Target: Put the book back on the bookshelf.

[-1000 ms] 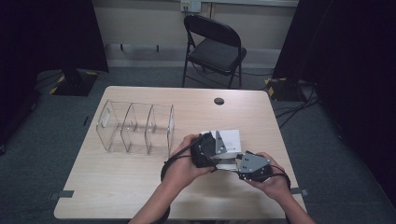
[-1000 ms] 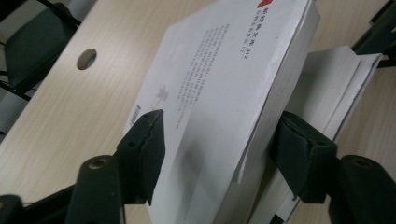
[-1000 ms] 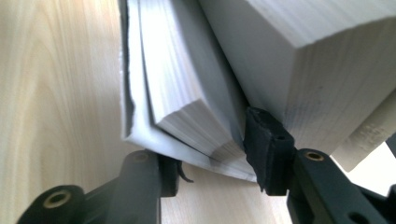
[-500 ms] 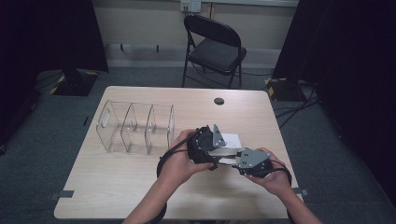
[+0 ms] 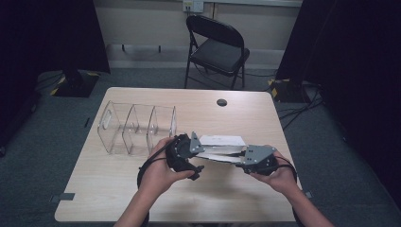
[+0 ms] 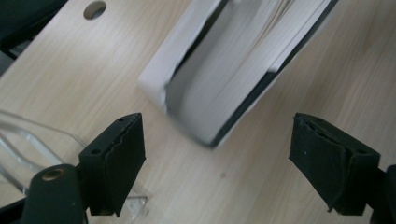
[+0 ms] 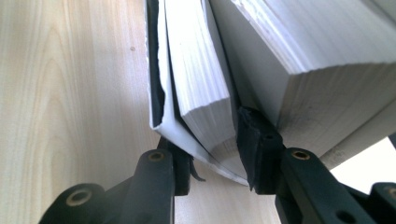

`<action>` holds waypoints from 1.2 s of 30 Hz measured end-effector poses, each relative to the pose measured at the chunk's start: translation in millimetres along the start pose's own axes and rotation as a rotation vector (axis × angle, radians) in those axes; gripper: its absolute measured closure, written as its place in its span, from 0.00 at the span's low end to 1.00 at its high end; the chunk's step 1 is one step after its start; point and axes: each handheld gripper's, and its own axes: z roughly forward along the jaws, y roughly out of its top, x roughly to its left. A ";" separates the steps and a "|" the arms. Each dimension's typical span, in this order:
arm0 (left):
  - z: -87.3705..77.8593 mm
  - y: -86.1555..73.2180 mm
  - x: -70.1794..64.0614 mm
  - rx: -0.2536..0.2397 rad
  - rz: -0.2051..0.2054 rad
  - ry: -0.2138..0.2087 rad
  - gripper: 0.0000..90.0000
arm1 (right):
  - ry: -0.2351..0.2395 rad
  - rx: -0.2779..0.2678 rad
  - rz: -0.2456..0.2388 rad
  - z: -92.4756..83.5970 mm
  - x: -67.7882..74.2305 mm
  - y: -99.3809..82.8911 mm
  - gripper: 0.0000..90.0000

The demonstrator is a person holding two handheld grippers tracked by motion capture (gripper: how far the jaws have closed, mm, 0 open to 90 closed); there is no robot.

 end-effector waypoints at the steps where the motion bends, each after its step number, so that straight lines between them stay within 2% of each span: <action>1: 1.9 -4.8 0.4 -0.001 -0.014 -0.009 0.20 | 0.002 0.002 -0.002 -0.5 -0.6 0.5 0.74; 2: 6.5 -14.2 0.5 0.008 -0.034 -0.024 0.20 | 0.011 0.006 -0.004 -1.4 -2.1 2.1 0.74; 3: 6.5 -14.2 0.5 0.008 -0.034 -0.024 0.20 | 0.011 0.006 -0.004 -1.4 -2.1 2.1 0.74; 5: 15.0 -27.6 0.5 0.014 -0.066 -0.033 0.20 | 0.023 0.011 0.013 -2.8 -3.4 3.3 0.74; 6: 15.0 -27.6 0.5 0.014 -0.066 -0.033 0.20 | 0.023 0.011 0.013 -2.8 -3.4 3.3 0.74; 11: 30.0 -53.1 2.9 0.027 -0.118 -0.059 0.19 | 0.049 0.011 0.032 -6.1 -7.2 4.1 0.74; 16: 38.9 -67.5 3.8 0.028 -0.147 -0.062 0.19 | 0.058 0.010 0.046 -7.9 -8.9 4.5 0.74; 17: 44.5 -73.8 1.6 0.034 -0.167 -0.069 0.19 | 0.070 0.013 0.057 -8.9 -10.2 5.5 0.74; 23: 59.0 -88.9 -3.2 0.044 -0.196 -0.077 0.19 | 0.098 0.014 0.075 -12.5 -13.6 5.9 0.74; 25: 61.5 -92.6 -3.8 0.042 -0.210 -0.100 0.20 | 0.104 0.016 0.069 -13.5 -14.2 5.9 0.74; 36: 75.6 -106.6 -8.2 0.046 -0.218 -0.099 0.19 | 0.151 0.015 0.092 -21.9 -16.8 7.1 0.75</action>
